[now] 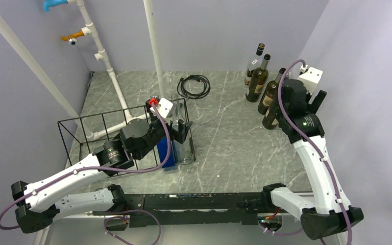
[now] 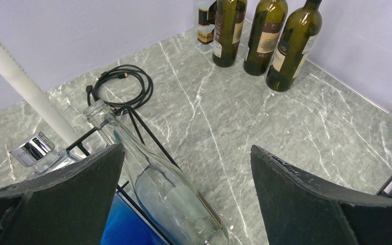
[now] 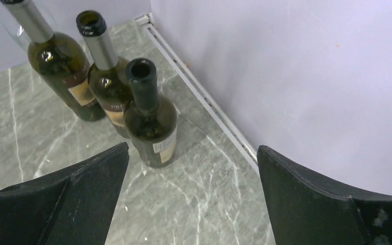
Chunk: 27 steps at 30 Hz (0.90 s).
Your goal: Put the wine bottle on the wine rack
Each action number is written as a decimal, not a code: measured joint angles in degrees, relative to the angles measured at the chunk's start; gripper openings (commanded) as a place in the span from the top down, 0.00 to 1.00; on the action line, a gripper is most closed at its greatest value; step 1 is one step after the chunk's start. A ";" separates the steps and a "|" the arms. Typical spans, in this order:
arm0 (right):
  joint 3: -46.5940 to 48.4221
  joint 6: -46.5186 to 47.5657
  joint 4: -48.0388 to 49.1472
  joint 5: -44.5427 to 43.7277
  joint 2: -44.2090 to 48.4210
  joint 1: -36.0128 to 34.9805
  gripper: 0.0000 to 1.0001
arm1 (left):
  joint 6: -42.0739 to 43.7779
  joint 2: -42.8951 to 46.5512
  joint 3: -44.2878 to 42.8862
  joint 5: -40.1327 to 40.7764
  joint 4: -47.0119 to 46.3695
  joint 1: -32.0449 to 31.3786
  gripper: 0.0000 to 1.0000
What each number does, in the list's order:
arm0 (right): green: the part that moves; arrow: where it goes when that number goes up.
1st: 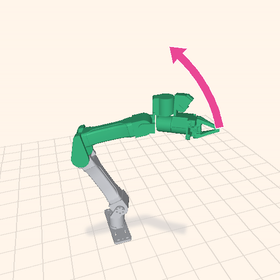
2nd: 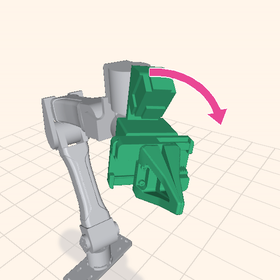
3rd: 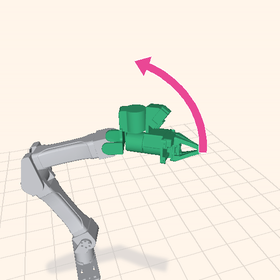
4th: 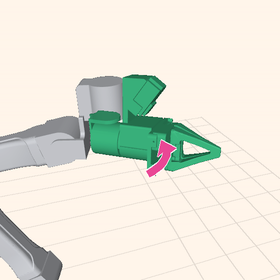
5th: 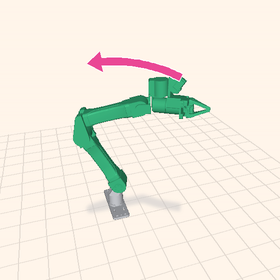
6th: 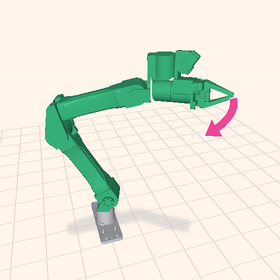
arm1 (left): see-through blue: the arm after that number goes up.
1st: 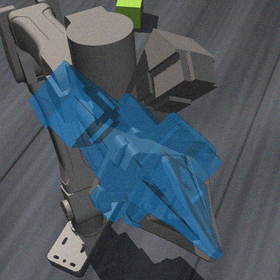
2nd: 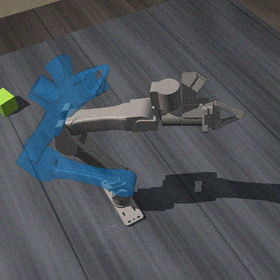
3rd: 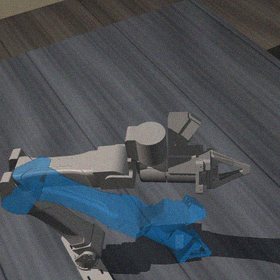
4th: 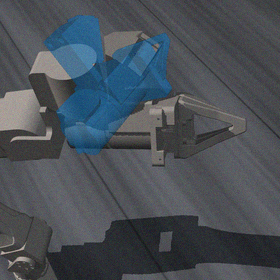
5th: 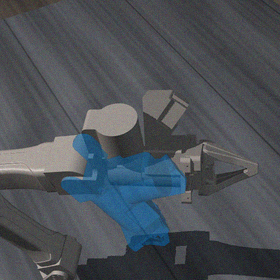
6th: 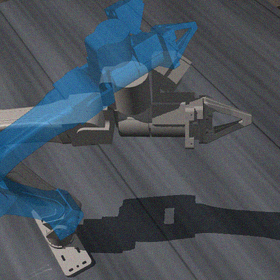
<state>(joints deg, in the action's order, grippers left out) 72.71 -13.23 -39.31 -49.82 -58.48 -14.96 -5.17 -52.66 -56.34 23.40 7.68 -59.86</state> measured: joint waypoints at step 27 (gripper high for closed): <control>-0.28 0.20 19.19 17.07 -19.08 14.88 0.25 | -0.22 -0.11 0.00 -0.55 0.55 -0.57 0.01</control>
<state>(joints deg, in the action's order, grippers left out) 72.42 -13.04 -20.12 -32.75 -77.56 -0.08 -5.39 -52.77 -56.34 22.85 8.23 -60.42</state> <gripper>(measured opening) 0.815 0.992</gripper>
